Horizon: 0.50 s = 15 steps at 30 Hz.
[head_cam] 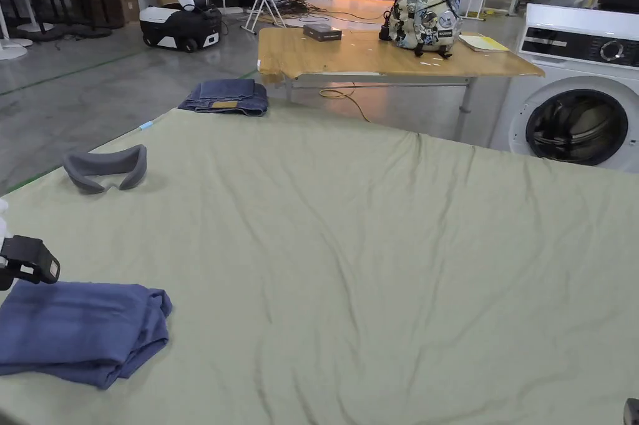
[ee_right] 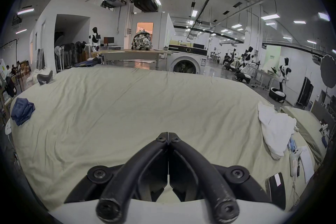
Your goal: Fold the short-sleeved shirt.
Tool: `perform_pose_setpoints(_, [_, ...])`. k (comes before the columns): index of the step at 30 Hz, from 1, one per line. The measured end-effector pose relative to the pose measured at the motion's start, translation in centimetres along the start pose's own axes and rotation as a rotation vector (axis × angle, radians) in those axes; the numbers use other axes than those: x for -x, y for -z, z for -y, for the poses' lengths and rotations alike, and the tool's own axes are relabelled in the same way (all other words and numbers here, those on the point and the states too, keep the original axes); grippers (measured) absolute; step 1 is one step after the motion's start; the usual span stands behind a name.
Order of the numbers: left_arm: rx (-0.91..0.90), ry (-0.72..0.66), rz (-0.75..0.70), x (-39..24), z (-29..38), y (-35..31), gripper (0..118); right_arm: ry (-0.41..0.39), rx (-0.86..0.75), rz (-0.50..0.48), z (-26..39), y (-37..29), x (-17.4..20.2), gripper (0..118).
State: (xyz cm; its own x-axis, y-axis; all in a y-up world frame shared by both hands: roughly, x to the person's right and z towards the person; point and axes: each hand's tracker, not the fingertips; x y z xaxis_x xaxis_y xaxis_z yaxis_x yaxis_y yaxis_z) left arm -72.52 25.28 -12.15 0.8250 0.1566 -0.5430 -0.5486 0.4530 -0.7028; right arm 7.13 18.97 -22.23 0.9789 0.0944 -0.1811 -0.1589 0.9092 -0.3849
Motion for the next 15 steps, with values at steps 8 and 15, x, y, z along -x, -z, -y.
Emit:
perform_pose_setpoints(8, [-0.120, 0.071, 0.148, -7.3, 5.3, 1.2, 17, 0.004, -0.004, -0.011, 0.1, -0.2, 0.2, 0])
perform_pose_setpoints(15, [-0.248, 0.213, 0.311, -17.9, 10.4, 1.1, 0, 0.033, -0.031, -0.004, -0.6, -0.6, -0.2, 0])
